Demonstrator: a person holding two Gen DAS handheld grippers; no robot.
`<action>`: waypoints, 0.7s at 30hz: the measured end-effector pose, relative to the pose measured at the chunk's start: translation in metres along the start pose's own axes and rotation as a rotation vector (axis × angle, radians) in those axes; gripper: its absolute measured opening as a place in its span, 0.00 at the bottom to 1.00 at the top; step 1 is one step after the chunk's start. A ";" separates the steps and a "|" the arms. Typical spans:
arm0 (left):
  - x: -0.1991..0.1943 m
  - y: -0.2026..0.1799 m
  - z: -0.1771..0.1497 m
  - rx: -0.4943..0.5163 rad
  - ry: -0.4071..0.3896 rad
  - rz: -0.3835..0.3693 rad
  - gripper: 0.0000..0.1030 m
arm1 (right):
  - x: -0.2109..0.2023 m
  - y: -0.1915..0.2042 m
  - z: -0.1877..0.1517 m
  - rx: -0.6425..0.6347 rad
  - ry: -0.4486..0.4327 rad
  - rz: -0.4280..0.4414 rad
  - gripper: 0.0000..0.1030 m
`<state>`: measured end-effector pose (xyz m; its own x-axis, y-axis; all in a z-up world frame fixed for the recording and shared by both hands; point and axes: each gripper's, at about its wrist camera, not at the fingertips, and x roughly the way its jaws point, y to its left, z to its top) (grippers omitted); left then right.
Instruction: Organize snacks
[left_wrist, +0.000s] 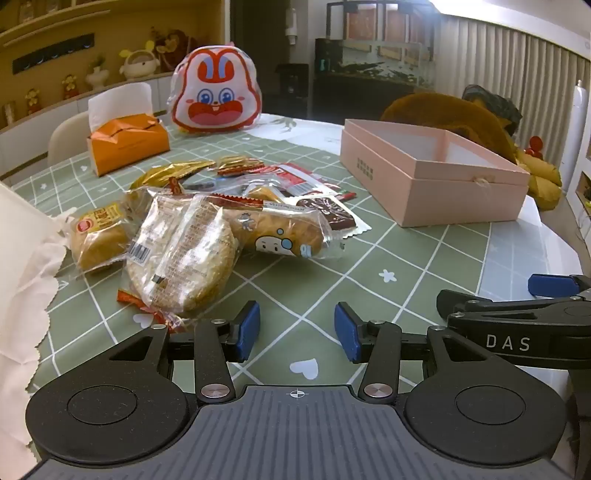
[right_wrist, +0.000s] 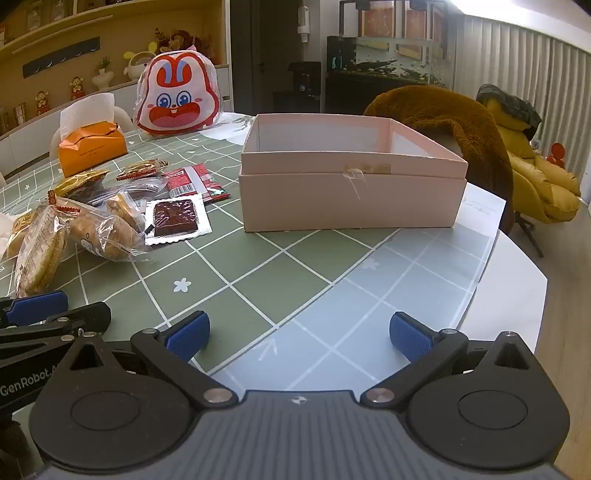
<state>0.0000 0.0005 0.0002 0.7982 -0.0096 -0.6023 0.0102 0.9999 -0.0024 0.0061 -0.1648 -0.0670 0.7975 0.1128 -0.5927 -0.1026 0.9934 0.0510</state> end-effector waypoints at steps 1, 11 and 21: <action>0.000 0.000 0.000 0.002 -0.004 0.002 0.50 | 0.000 0.000 0.000 0.001 0.000 0.001 1.00; 0.001 0.000 0.001 0.002 0.003 0.005 0.51 | 0.000 0.000 0.000 -0.002 0.000 0.003 1.00; 0.001 0.000 0.000 0.001 0.002 0.006 0.51 | 0.001 0.000 0.000 -0.002 0.000 0.002 1.00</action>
<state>0.0007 0.0002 0.0002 0.7968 -0.0037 -0.6043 0.0061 1.0000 0.0019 0.0068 -0.1644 -0.0674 0.7973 0.1152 -0.5924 -0.1057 0.9931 0.0509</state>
